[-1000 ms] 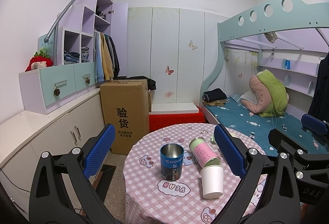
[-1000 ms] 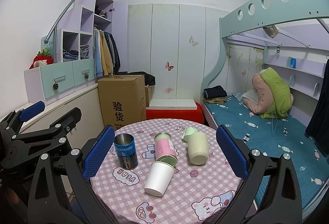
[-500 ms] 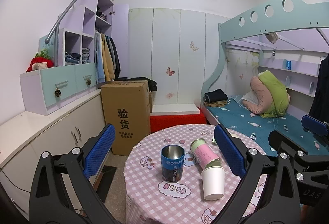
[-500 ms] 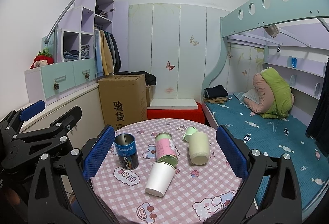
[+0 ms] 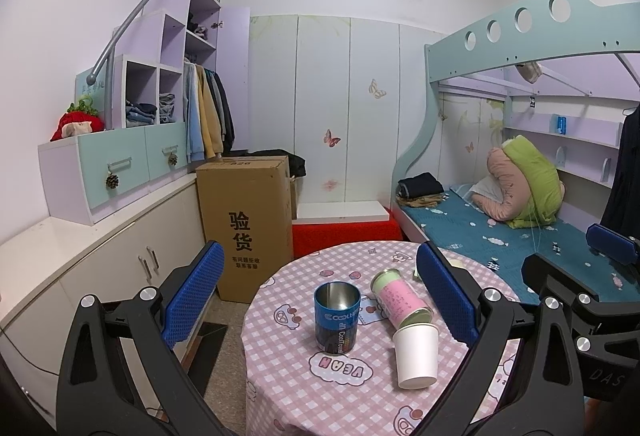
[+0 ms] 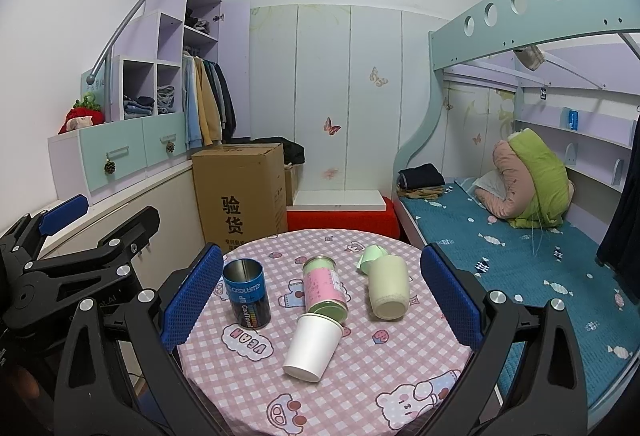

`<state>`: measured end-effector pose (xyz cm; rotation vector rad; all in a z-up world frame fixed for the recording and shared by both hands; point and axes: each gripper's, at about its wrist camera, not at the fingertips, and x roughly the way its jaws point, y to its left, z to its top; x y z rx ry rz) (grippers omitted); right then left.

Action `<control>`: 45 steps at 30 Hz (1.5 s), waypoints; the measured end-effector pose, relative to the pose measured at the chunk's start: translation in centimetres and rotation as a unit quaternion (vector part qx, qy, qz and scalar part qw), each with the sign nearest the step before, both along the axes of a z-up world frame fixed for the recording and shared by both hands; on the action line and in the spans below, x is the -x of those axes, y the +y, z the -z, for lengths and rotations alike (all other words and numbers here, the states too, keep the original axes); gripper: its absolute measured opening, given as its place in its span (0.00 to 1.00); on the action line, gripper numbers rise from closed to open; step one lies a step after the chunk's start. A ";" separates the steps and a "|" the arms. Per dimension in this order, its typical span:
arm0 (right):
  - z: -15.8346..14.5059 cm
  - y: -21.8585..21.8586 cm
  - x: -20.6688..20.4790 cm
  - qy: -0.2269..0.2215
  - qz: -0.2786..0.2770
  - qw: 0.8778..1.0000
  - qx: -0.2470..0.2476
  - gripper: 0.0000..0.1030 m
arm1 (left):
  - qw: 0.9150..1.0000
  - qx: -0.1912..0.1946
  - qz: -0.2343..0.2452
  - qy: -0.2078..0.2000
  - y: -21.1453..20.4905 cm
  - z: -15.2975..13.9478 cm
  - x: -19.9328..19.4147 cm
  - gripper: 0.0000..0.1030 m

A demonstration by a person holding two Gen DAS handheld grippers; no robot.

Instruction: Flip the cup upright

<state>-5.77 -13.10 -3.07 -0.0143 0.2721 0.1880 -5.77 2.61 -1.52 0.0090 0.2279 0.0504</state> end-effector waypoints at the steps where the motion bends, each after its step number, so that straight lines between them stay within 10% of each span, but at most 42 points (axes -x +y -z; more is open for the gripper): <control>1: 0.0 0.1 0.0 0.000 0.000 1.000 0.000 0.93 | 1.000 0.000 0.000 0.000 0.0 0.0 0.0 0.94; 45: 0.1 0.0 -0.2 0.006 0.000 1.000 -0.005 0.93 | 1.000 0.000 0.007 0.004 0.3 0.2 -0.3 0.94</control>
